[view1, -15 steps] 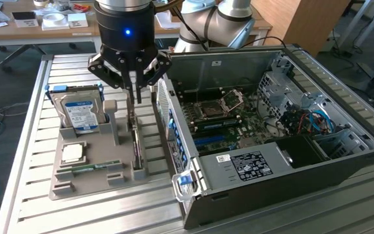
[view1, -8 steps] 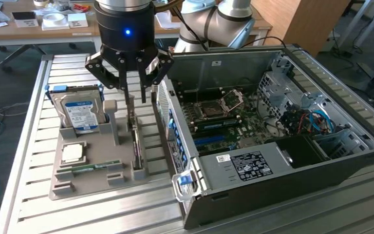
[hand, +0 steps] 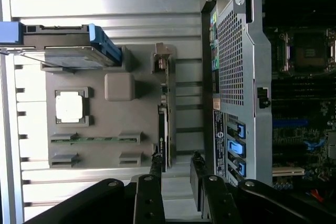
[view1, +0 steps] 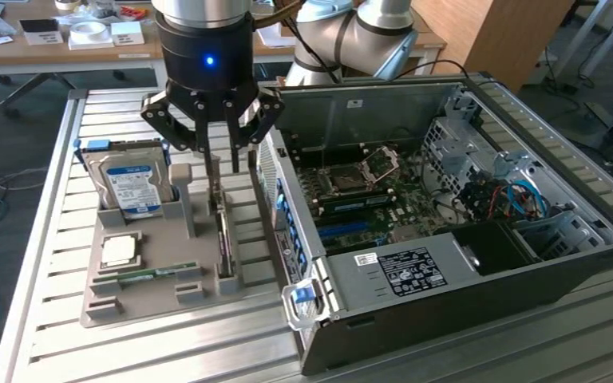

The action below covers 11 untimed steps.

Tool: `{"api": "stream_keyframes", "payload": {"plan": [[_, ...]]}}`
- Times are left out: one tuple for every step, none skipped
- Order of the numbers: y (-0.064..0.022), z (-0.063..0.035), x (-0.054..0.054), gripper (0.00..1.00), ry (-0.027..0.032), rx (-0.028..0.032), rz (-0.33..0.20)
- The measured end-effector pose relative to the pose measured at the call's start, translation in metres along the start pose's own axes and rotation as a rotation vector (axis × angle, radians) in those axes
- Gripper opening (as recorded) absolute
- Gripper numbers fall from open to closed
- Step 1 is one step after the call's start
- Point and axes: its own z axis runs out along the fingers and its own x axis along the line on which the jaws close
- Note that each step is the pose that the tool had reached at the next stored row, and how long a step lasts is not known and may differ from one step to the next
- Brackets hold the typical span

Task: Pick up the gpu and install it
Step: 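Pick up the gpu and move the gpu toward the slot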

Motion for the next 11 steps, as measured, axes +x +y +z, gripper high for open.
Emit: {"api": "stream_keyframes", "payload": {"plan": [[0.0000, 0.0019, 0.0001, 0.36, 0.0000, 0.0001, 0.000], [-0.0001, 0.0030, 0.0001, 0.36, 0.0000, 0.0001, 0.000], [-0.0001, 0.0029, 0.0001, 0.36, 0.0002, 0.0002, 0.000], [-0.0001, 0.0029, 0.0001, 0.36, 0.0001, 0.0002, 0.000], [-0.0001, 0.0030, 0.0001, 0.36, 0.0001, 0.0001, 0.000], [-0.0001, 0.0030, 0.0001, 0.36, 0.0001, 0.0002, 0.000], [-0.0001, 0.0030, 0.0001, 0.36, 0.0000, 0.0001, 0.000], [-0.0001, 0.0030, 0.0001, 0.36, 0.0001, 0.0000, 0.000], [-0.0001, 0.0030, 0.0001, 0.36, 0.0001, 0.0001, 0.000], [-0.0001, 0.0030, 0.0001, 0.36, 0.0000, 0.0000, 0.000], [-0.0001, 0.0030, 0.0001, 0.36, 0.0001, 0.0001, 0.000]]}}
